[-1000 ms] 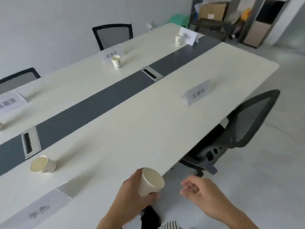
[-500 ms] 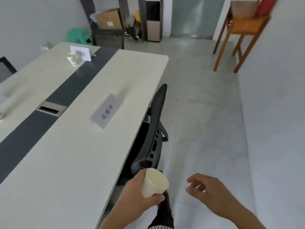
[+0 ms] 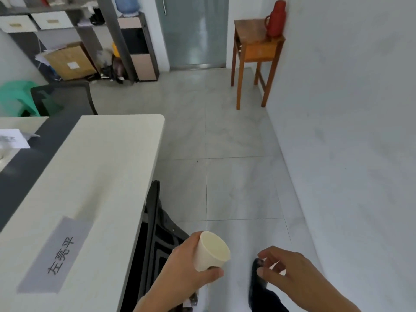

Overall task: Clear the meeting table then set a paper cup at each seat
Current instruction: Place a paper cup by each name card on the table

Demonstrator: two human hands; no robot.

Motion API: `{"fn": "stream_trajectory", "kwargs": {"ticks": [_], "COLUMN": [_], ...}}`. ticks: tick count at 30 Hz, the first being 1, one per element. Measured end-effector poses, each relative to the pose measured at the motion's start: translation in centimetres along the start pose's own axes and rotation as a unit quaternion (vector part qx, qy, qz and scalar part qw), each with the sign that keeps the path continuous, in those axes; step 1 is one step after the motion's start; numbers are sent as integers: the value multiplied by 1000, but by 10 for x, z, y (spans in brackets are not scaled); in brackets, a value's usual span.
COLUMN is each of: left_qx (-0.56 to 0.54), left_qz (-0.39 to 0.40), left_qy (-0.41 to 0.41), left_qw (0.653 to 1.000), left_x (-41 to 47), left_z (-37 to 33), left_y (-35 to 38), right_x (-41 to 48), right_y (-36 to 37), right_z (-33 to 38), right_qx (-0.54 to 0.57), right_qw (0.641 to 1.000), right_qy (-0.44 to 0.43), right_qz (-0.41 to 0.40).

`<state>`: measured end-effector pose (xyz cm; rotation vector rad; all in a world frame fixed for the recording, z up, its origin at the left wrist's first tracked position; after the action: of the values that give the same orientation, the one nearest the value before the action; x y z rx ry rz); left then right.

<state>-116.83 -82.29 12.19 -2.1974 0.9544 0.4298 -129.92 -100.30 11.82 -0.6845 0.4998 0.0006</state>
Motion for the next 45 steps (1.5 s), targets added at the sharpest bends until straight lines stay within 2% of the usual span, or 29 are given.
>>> {"fn": "stream_trajectory", "kwargs": {"ticks": [5,11,16,20,25,30,34,39,45], "left_qx": [11,-1,-75,-119,-161,-182,-219,-271,-312], "left_qz": [-24,-80,-129,-161,-202,-249,-288,-351,-449], "left_qy": [-19,-15,-84,-142,-148,-138,-149,-221,-304], "left_qw": [999,997,985,969,955,941,920,869,780], "left_x": [89,172,203,231,277,310,313,302,288], "left_z": [-49,-129,-116,-82,-64,-61,-44,-2,16], "left_y": [-6,-39,-82,-119,-195,-287,-334,-356,-385], "right_x": [83,194,292,363,435,502,549,600,649], "right_y": [-77,-195,-239,-219,-180,-182,-177,-133,-76], "right_z": [-29,-18,25,64,129,210,260,310,385], "right_qx": [-27,-82,-121,-128,-165,-166,-172,-217,-222], "right_qw": [999,995,985,975,949,939,928,876,799], "right_qy": [-7,-54,-114,-153,-181,-221,-257,-307,-370], "right_qz": [19,13,45,101,198,205,210,302,419]}}
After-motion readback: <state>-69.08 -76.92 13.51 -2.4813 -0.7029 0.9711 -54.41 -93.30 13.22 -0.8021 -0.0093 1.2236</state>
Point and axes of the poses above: each hand's wrist, its own x-axis towards the middle knuckle, its own y-axis out of the palm, z = x × y, the point moved 10 cm from there along x, towards the middle knuckle, and after that the axes turned 10 degrees about -y, right-handed, at the moved point
